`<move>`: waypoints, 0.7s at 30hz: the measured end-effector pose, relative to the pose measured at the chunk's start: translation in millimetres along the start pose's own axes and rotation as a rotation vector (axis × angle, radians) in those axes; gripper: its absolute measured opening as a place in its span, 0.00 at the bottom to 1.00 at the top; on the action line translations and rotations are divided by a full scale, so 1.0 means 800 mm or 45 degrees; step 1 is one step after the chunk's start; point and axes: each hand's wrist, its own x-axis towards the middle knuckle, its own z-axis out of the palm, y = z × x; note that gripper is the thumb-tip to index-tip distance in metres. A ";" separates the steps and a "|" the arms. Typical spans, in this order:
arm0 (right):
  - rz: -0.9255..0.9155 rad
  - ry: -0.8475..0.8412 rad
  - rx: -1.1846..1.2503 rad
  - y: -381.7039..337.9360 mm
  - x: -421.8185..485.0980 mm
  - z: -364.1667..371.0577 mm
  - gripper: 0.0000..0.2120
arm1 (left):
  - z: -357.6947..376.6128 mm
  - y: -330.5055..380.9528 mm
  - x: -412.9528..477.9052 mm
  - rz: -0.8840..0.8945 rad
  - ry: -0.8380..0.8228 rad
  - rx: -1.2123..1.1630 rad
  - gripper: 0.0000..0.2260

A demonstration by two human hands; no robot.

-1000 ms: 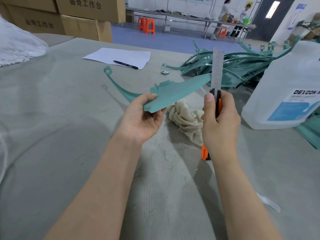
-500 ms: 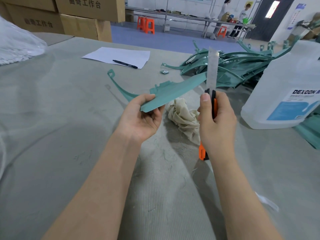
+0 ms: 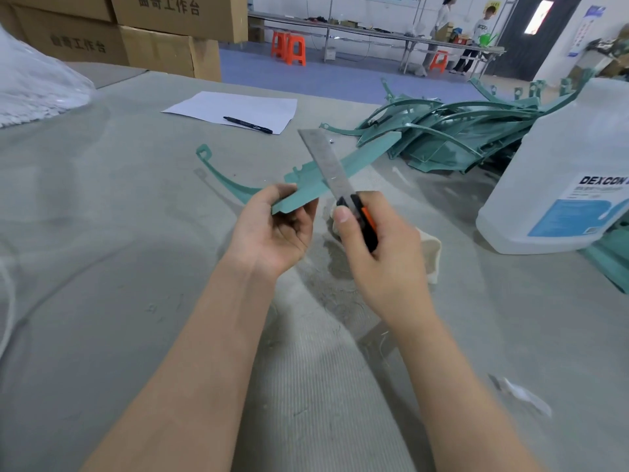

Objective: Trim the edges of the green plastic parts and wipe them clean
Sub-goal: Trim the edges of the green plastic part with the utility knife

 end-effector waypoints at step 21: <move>0.141 0.176 0.070 0.004 0.003 -0.008 0.07 | 0.001 -0.001 0.001 -0.002 -0.041 -0.057 0.07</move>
